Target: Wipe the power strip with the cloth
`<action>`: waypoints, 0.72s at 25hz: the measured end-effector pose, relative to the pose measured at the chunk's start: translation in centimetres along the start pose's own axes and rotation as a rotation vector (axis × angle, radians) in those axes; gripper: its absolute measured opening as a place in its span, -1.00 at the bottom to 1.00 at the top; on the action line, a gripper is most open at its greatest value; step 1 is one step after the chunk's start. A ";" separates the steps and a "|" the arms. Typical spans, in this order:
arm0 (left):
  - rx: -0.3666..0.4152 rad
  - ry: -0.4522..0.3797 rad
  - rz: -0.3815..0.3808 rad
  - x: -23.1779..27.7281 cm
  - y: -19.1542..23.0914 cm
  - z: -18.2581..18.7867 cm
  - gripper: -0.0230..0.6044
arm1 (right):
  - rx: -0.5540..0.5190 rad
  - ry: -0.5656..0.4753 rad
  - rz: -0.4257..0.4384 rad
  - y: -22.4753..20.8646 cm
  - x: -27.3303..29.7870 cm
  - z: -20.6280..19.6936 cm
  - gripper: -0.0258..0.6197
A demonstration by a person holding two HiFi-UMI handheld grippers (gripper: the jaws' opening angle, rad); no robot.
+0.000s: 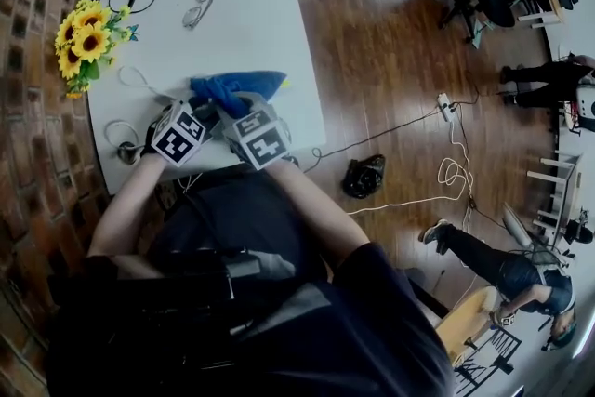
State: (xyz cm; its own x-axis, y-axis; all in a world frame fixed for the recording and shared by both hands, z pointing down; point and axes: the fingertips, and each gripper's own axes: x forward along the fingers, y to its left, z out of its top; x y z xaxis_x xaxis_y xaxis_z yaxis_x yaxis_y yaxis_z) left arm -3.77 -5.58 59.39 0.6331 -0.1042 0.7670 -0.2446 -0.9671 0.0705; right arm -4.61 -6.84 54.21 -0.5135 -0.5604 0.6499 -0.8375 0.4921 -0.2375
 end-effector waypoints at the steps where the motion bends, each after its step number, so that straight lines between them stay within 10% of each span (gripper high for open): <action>1: -0.001 0.000 0.000 0.0 0.0 0.0 -0.35 | -0.002 -0.004 -0.010 -0.3 -0.1 0.0 -0.78; 18: -0.009 0.020 0.014 0.0 -0.1 0.0 -0.35 | 0.029 -0.067 -0.100 -4.3 -2.6 -0.9 -0.78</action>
State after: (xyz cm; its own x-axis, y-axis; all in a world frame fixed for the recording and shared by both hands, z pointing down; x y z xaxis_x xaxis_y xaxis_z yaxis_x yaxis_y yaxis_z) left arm -3.79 -5.49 59.37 0.6150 -0.1133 0.7803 -0.2603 -0.9633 0.0653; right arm 0.49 -6.92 54.15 -0.4380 -0.6495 0.6215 -0.8895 0.4129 -0.1954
